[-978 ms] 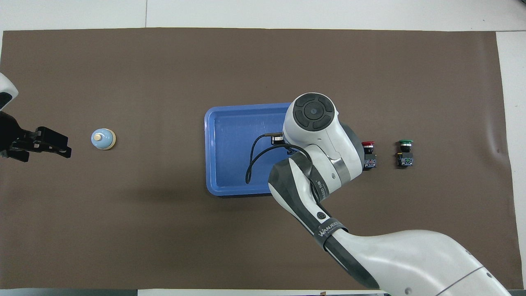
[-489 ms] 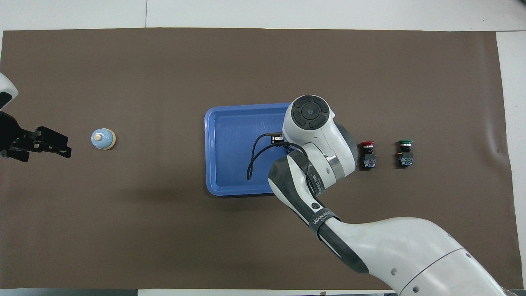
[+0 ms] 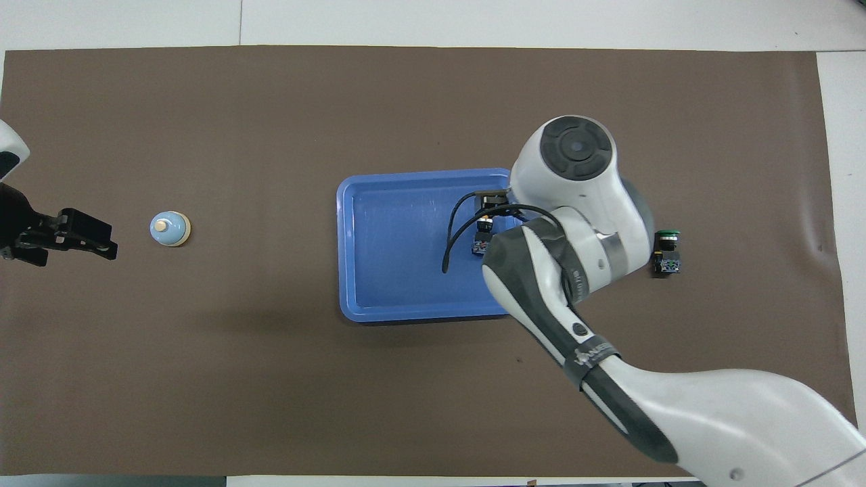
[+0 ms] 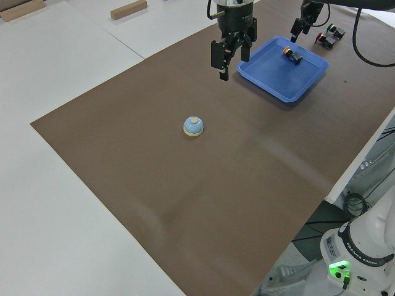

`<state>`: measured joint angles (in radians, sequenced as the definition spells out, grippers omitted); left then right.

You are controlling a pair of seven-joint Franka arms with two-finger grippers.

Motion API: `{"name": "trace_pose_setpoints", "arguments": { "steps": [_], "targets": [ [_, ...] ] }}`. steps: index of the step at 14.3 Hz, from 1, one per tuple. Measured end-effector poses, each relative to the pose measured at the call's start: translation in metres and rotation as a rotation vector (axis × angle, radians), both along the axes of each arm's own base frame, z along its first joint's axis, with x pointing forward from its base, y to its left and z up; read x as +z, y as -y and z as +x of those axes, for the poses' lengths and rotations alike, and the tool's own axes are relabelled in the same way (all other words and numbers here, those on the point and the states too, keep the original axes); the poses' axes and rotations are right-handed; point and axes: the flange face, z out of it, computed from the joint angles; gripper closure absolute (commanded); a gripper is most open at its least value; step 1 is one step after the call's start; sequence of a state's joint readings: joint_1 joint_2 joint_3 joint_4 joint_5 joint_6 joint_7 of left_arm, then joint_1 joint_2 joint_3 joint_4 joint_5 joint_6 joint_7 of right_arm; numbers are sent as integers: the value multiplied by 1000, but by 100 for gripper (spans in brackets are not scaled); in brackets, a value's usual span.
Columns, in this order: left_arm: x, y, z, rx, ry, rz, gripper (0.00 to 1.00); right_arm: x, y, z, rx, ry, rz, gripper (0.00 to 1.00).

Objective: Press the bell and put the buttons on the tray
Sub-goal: 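Release the yellow button into the tray and lift the right gripper, then move the right gripper to the green-capped button and grasp it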

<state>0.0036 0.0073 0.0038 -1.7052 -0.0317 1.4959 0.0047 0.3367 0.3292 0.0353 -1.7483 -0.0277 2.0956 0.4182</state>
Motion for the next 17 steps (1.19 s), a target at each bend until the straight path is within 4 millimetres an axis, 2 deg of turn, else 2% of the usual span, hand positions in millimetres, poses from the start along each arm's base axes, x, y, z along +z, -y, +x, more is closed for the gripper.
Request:
{"name": "trace_pose_setpoints", "arguments": {
  "steps": [2,4,5,7,9,11,14,17],
  "targets": [
    [0,0,0,0,0,0,0,36,61,10,17,15,-1,0],
    [0,0,0,0,0,0,0,49,113,10,24,-16,-12,0],
    [0,0,0,0,0,0,0,44,140,8,19,-39,-16,0],
    [0,0,0,0,0,0,0,21,195,-2,-4,-88,-18,0],
    [0,0,0,0,0,0,0,-3,231,-16,-40,-129,-17,0],
    [0,0,0,0,0,0,0,-22,246,-33,-59,-141,-15,0],
    [0,0,0,0,0,0,0,-48,244,-55,-55,-100,-13,0],
    [0,0,0,0,0,0,0,-60,243,-68,-53,-83,-12,0]
  ]
}}
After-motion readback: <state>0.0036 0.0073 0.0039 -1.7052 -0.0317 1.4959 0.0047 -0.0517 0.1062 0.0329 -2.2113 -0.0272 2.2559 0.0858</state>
